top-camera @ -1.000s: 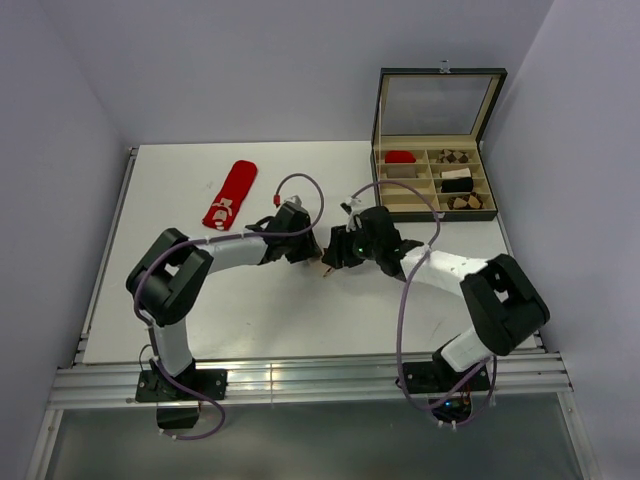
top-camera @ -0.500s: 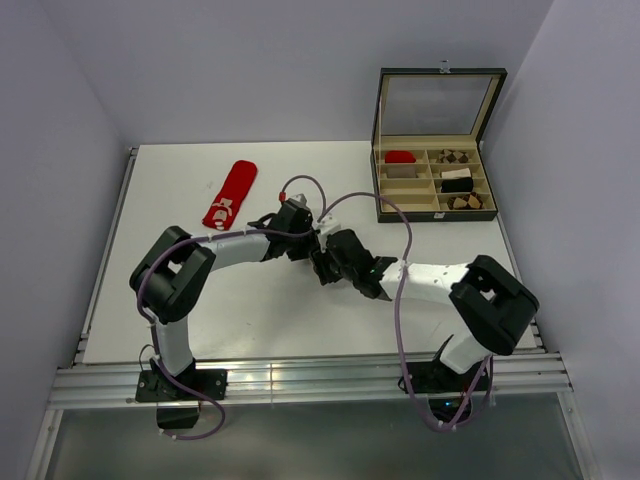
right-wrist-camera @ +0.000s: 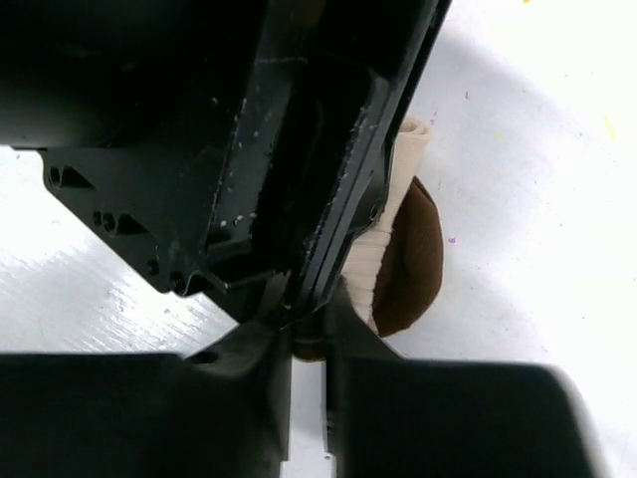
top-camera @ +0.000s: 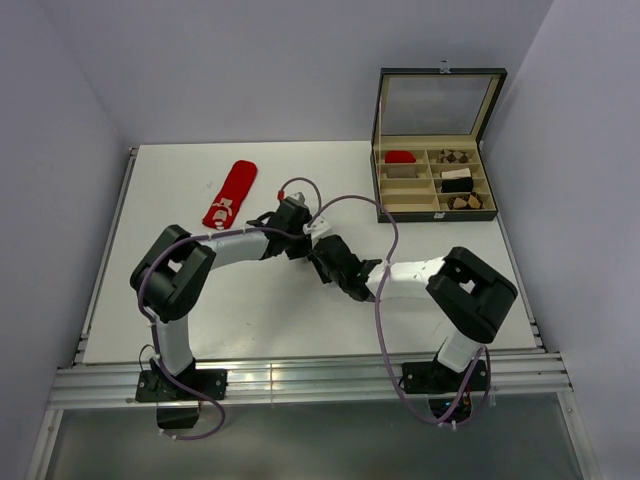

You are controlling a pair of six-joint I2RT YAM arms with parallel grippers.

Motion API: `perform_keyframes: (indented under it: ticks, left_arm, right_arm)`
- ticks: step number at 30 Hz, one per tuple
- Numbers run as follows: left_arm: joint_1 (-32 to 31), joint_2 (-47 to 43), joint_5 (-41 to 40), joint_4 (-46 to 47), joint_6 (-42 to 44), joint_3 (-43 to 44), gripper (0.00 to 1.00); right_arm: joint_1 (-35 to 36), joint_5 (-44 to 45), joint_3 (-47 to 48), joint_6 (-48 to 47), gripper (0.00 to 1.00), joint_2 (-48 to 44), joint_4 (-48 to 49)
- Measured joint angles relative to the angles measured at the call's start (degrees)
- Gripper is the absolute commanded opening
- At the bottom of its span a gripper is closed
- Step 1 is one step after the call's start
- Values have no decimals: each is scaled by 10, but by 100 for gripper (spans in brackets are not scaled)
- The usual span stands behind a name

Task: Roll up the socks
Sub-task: Roll the sock at the center of the board.

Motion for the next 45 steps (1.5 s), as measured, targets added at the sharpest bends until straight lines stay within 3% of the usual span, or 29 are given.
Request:
perform_keyframes:
  ticks: [4,8,15,20,28,37,45]
  left_arm:
    - [1,0,-2,-2,1,0,62]
    - [1,-3,-9,1,0,0,70]
    - [1,-42,-61,-3,-17,-36,80]
    - [-2,-103,-86,-11,-32,-71,83]
    - [-1,-122,-87,2,-47,-87,81]
    - [-1,-82,-77,8,-64,-89,74]
    - [2,-57,-66,23,-82,-80,51]
  right_arm:
    - [-6,-10,1,6,0,0,1]
    - [-32,-67,3,17,0,-6,-6]
    - [-111,-289,9,58,0,-10,-27]
    - [-184,-429,19,102,0,19,-27]
    - [-247,-612,31,179,0,96,31]
    - [-276,-693,35,228,0,140,66]
    - [-278,-702,39,237,0,147,66]
